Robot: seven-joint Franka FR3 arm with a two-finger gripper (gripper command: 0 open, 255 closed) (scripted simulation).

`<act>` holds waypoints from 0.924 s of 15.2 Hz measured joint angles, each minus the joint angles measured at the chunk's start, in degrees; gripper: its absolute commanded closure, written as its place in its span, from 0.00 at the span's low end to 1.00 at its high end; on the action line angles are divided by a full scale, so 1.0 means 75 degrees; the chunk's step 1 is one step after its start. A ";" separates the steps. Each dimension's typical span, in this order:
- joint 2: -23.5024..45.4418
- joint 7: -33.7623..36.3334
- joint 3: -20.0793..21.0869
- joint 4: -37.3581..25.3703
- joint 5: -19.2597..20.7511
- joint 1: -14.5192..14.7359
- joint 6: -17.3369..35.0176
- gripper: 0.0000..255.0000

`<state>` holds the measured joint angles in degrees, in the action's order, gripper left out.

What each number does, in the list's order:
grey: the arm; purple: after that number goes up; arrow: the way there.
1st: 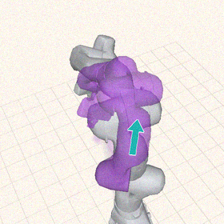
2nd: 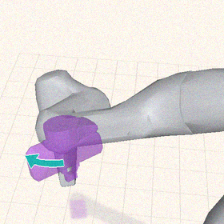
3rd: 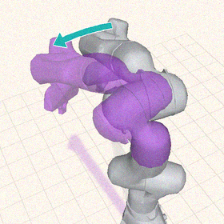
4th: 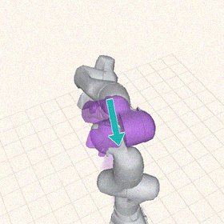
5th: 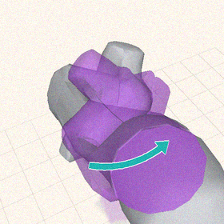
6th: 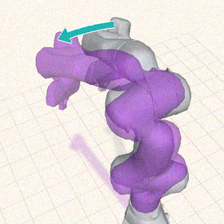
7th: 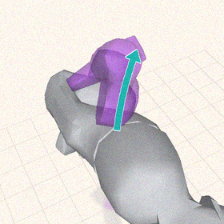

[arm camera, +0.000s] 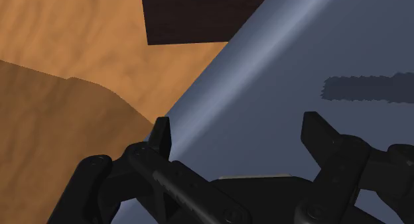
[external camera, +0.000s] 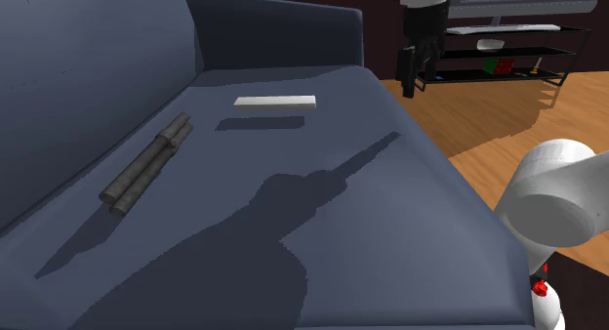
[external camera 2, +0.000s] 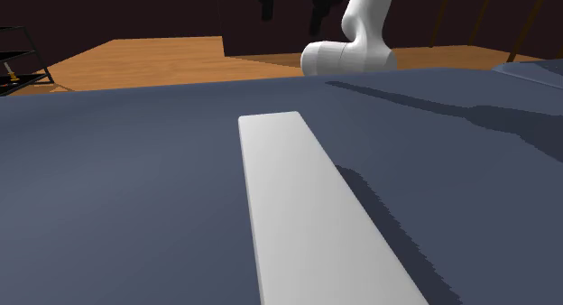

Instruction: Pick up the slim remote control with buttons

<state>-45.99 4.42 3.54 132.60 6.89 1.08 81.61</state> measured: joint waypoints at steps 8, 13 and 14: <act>0.1635 -0.0735 -0.0088 -0.0924 -0.0112 0.0335 0.0861 0.00; 0.2912 -0.1314 -0.0046 -0.1810 -0.0279 0.0624 0.1377 0.00; 0.3192 -0.1431 -0.0030 -0.2057 -0.0315 0.0678 0.1432 0.00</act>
<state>-22.05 -6.32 3.32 117.17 4.53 6.17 92.35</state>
